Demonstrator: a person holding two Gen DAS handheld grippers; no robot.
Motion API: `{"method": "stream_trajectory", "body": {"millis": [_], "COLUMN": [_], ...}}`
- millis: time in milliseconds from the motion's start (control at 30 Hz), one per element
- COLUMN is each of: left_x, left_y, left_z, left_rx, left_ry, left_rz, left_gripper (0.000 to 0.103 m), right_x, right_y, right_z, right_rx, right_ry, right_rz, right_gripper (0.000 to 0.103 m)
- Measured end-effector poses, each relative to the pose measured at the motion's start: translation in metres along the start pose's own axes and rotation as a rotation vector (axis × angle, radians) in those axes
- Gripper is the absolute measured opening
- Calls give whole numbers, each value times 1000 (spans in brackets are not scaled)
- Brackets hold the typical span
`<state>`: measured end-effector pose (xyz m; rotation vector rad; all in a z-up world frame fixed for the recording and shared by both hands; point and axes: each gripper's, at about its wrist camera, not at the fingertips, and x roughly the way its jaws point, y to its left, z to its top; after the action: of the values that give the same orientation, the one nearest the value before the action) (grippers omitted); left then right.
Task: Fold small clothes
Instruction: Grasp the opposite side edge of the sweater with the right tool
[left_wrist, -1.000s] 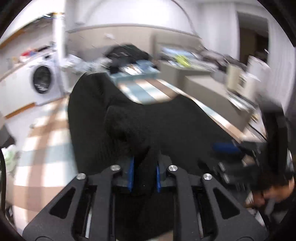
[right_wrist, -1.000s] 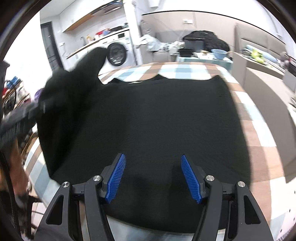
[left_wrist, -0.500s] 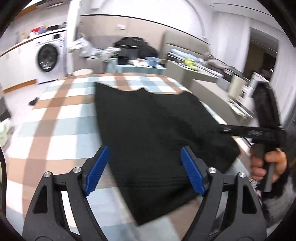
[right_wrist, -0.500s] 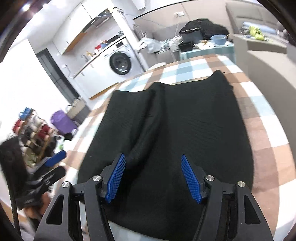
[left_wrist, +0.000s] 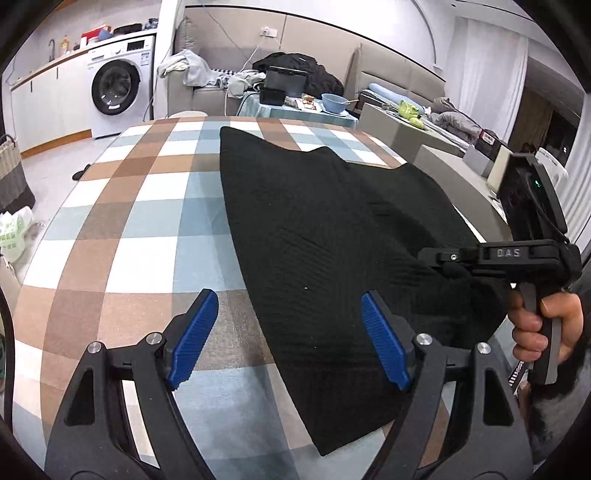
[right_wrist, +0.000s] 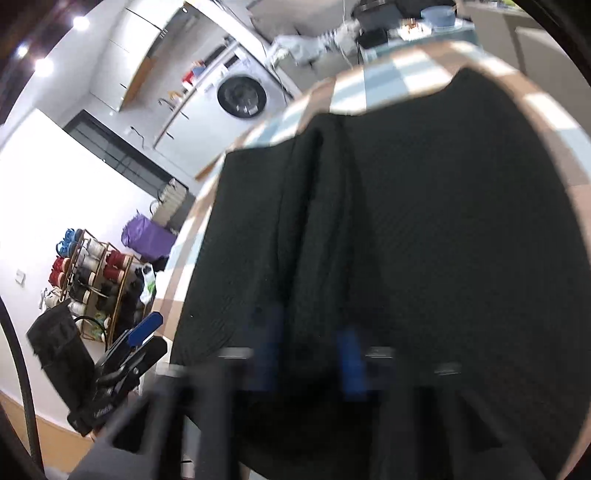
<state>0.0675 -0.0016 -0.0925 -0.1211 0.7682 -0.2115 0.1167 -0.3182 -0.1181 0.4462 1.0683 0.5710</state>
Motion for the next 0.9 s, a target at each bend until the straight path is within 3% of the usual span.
{"method": "stream_trajectory", "body": {"millis": [33, 133, 200, 267, 367, 433, 500, 533, 567, 700, 900], "left_x": [-1, -7, -9, -7, 3, 7, 11, 12, 14, 18, 16], "left_y": [0, -1, -1, -2, -9, -14, -20, -23, -26, -32, -28], "left_z": [0, 2, 3, 3, -1, -5, -11, -15, -18, -27, -29], "left_rx": [7, 16, 16, 21, 41, 60, 86, 102, 118, 149, 151], "left_ry": [-5, -12, -13, -6, 34, 64, 88, 98, 110, 146, 163], "left_rz": [1, 4, -2, -14, -30, -45, -63, -70, -73, -77, -108], "left_gripper": [78, 78, 78, 78, 78, 78, 78, 78, 78, 78, 78], "right_x": [-3, -38, -60, -62, -44, -48, -62, -66, -71, -59, 15], "right_y": [5, 22, 23, 13, -7, -16, -12, -9, -6, 9, 18], "right_z": [0, -7, -17, -30, -44, -45, -41, -38, -33, -16, 20], "right_rx": [-15, -61, -58, -49, -66, -45, -54, -57, -56, -85, -36], "right_ry": [-10, -80, -101, -78, 3, -7, -76, -110, -144, -147, -2], "right_rz": [0, 152, 184, 106, -92, -74, -108, -111, -88, -38, 9], "right_gripper": [9, 5, 5, 5, 8, 13, 38, 40, 41, 41, 40]}}
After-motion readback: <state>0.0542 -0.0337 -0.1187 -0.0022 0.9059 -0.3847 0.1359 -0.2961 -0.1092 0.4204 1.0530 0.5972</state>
